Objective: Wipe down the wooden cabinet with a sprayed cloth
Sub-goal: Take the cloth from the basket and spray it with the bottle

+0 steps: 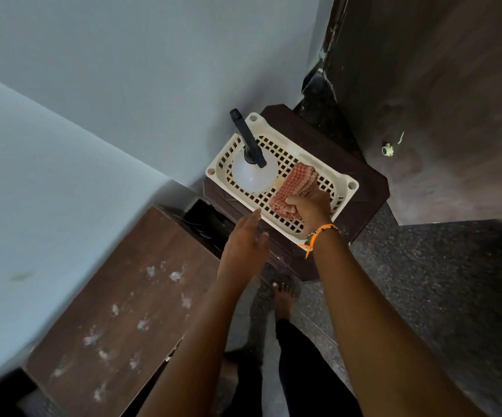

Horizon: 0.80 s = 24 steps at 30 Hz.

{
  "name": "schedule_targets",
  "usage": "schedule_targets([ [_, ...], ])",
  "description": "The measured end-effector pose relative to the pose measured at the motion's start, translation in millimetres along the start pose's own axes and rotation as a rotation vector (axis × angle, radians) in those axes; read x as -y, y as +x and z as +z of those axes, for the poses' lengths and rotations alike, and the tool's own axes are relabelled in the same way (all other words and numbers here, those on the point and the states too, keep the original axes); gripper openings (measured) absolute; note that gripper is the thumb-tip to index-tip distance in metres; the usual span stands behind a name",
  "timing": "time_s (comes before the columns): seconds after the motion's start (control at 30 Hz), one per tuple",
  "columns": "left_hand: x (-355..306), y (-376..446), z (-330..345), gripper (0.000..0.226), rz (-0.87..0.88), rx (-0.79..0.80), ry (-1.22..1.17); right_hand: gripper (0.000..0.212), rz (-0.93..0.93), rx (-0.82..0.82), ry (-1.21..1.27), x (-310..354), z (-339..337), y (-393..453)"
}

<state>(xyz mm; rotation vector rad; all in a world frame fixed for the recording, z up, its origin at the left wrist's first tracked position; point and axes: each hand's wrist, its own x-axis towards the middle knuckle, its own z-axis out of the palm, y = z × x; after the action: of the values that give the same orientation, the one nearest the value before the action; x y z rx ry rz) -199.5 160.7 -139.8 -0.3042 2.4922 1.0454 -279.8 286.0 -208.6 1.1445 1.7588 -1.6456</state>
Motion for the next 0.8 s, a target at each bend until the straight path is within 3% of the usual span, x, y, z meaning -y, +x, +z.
schedule_targets([
  [0.07, -3, 5, -3, 0.048, -0.028, 0.011, -0.056, 0.032, 0.007, 0.102, 0.039, 5, -10, -17],
  [0.1, -5, 6, -4, 0.046, -0.045, 0.018, -0.087, 0.027, 0.019, 0.162, 0.049, 9, -14, -28],
  [0.2, -16, 9, -6, 0.04, -0.075, 0.016, -0.226, 0.04, 0.01, 0.286, 0.063, 10, -22, -57],
  [0.27, -23, 12, -7, 0.035, -0.13, 0.092, -0.497, 0.049, -0.068, 0.397, -0.022, 6, -24, -81],
  [0.33, -26, 11, -10, 0.023, -0.238, 0.145, -0.826, 0.045, -0.173, 0.497, -0.129, 0, -25, -99],
  [0.4, -21, 5, -14, 0.024, -0.344, 0.129, -1.006, 0.032, -0.24, 0.554, -0.16, -3, -24, -108],
  [0.57, -4, -14, -15, 0.044, -0.498, 0.104, -1.208, 0.015, -0.239, 0.58, -0.114, -11, -19, -105],
  [0.8, 2, -33, -17, 0.031, -0.572, 0.083, -1.395, 0.029, -0.275, 0.458, -0.071, -6, -18, -102],
])
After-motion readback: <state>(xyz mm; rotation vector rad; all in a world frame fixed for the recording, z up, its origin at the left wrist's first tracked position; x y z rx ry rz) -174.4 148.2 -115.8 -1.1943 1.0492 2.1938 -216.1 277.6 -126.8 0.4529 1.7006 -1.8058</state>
